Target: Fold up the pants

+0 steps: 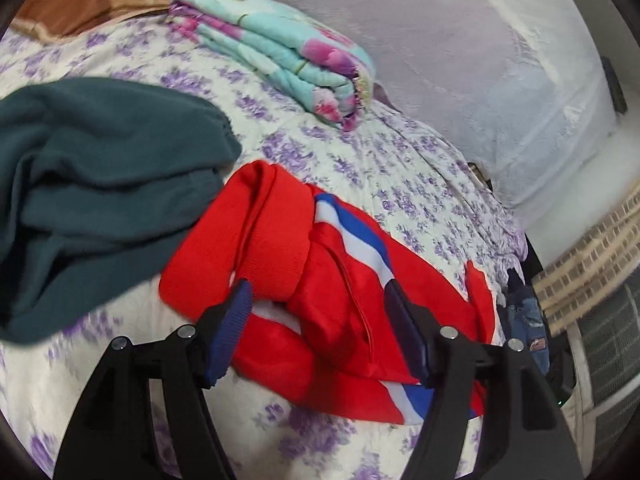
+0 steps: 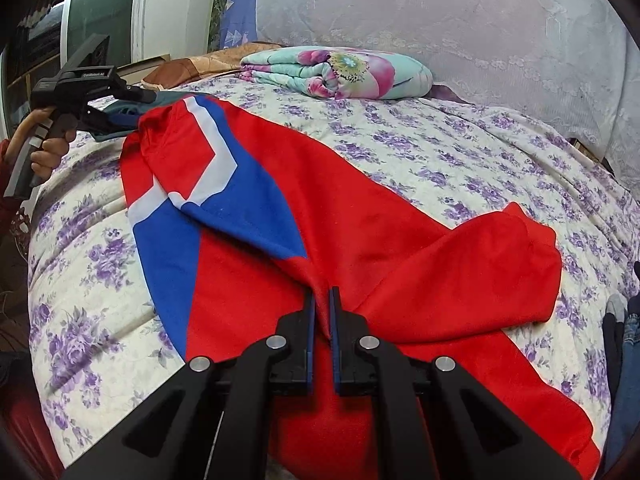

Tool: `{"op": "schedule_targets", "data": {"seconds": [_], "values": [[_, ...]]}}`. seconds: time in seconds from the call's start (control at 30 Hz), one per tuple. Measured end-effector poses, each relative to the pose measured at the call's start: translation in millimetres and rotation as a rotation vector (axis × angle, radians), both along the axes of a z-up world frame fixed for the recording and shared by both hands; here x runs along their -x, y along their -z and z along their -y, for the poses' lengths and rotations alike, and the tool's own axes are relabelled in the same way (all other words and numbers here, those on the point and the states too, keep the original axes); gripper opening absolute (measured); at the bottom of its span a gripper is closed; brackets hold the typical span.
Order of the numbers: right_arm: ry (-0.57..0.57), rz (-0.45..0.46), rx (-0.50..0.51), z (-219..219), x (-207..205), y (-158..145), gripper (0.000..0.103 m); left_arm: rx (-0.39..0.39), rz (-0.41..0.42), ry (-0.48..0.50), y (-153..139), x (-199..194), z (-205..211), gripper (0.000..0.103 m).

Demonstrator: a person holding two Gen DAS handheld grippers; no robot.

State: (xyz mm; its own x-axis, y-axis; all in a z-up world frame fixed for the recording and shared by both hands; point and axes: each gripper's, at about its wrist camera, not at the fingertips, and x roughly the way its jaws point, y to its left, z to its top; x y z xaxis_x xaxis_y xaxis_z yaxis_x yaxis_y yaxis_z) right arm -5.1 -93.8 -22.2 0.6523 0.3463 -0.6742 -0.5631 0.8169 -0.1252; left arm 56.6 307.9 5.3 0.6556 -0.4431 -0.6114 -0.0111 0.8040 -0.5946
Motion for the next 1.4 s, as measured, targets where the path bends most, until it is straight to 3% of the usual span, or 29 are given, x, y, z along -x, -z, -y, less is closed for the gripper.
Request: {"op": "schedule_targets", "data": {"seconds": [0.13, 0.23, 0.33, 0.4, 0.43, 0.47, 0.53, 0.63, 0.73, 0.8, 0.9, 0.97, 1.0, 1.07, 1.13, 1.23, 1.3, 1.33, 1.4], "values": [[-0.001, -0.001, -0.009, 1, 0, 0, 0.007, 0.122, -0.055, -0.054, 12, 14, -3, 0.065], [-0.002, -0.010, -0.003, 0, -1, 1, 0.007, 0.117, -0.048, -0.043, 13, 9, 7, 0.065], [-0.001, -0.008, 0.006, -1, -1, 1, 0.007, 0.110, -0.044, -0.092, 17, -10, 9, 0.065], [0.004, -0.001, 0.017, -2, 1, 0, 0.007, 0.123, -0.047, -0.106, 22, -21, 6, 0.050], [0.006, 0.010, 0.023, -2, 3, -2, 0.007, 0.119, -0.035, -0.113, 22, -22, 3, 0.033], [0.003, 0.031, 0.032, -3, 8, -6, 0.007, 0.115, -0.018, -0.103, 19, -21, 2, 0.024], [-0.010, 0.061, 0.031, -4, 20, -15, 0.007, 0.071, 0.020, -0.088, 11, -13, 2, 0.018], [-0.038, 0.034, 0.025, -5, 31, -18, 0.007, -0.007, 0.030, -0.053, 5, 4, -2, 0.017], [-0.053, -0.049, 0.108, -15, 30, 11, 0.009, -0.081, -0.064, -0.012, 25, -1, -3, 0.018], [-0.050, -0.050, 0.118, -17, 30, 12, 0.010, -0.066, -0.070, -0.016, 32, 2, -4, 0.019], [-0.048, -0.069, 0.085, -13, 29, 11, 0.013, -0.147, 0.008, -0.075, 7, 21, -1, 0.033], [-0.045, -0.076, 0.064, -10, 30, 10, 0.016, -0.277, 0.118, -0.147, -20, 40, 11, 0.060], [-0.043, -0.087, 0.046, -8, 30, 10, 0.019, -0.339, 0.171, -0.153, -31, 46, 22, 0.062], [-0.038, -0.098, 0.021, -7, 29, 10, 0.021, -0.417, 0.243, -0.074, -47, 48, 52, 0.070], [-0.037, -0.105, 0.008, -5, 28, 11, 0.022, -0.445, 0.274, 0.053, -50, 41, 87, 0.078], [-0.039, -0.129, -0.027, -1, 24, 9, 0.025, -0.484, 0.213, 0.203, -24, 16, 133, 0.085], [-0.040, -0.181, -0.098, 9, 21, 4, 0.037, -0.499, 0.126, 0.295, 8, 1, 157, 0.086], [-0.030, -0.202, -0.139, 14, 21, 1, 0.039, -0.535, 0.100, 0.318, 26, -3, 167, 0.093], [0.028, -0.206, -0.209, 27, 17, -15, 0.041, -0.727, 0.136, 0.339, 28, 7, 195, 0.098]]}}
